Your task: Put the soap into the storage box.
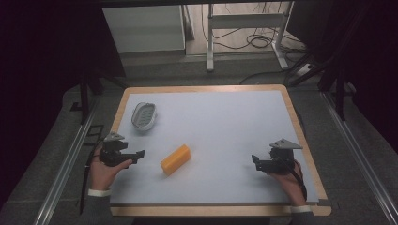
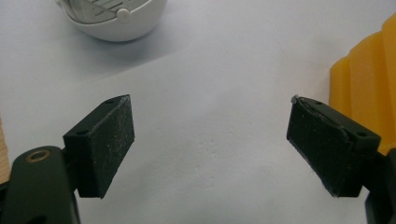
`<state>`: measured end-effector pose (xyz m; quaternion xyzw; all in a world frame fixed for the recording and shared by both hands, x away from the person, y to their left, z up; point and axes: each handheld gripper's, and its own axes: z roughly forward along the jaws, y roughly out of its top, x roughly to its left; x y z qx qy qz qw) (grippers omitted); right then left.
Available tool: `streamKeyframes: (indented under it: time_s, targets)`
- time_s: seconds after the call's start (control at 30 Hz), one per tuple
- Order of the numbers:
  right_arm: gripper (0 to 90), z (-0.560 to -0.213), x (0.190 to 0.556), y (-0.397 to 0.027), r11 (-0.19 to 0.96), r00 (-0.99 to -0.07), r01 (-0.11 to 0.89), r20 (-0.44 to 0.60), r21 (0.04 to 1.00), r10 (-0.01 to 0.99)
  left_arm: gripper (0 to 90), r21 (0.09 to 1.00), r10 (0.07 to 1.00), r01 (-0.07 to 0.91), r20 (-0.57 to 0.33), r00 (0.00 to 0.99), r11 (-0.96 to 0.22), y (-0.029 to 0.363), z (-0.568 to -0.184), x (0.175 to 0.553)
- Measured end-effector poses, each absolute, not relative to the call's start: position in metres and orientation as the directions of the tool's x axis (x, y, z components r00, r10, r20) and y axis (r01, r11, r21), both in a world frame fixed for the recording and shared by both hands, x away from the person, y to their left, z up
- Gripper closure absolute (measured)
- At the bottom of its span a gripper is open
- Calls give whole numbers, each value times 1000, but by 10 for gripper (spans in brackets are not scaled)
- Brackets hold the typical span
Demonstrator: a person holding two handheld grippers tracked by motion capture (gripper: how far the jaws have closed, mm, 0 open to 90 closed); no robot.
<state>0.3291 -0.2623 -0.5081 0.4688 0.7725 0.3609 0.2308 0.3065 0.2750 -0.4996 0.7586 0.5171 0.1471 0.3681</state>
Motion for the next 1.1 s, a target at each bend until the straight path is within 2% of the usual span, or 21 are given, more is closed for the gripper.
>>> streamKeyframes:
  time_s: [0.47,0.57,0.77,1.1]
  targets:
    - [77,-504,318,-268,310,-432,553,-52,773,900,165,724,891,665,-162,425,-185,276,-487,307]
    - [77,-504,317,-271,308,-425,558,-53,771,904,173,747,908,642,-133,398,-172,274,-478,304]
    - [77,-499,317,-271,307,-417,543,-66,782,907,176,735,882,649,-155,445,-198,272,-456,301]
    - [79,-505,320,-270,325,-420,559,-77,763,904,181,697,855,663,-139,499,-274,255,-445,293]
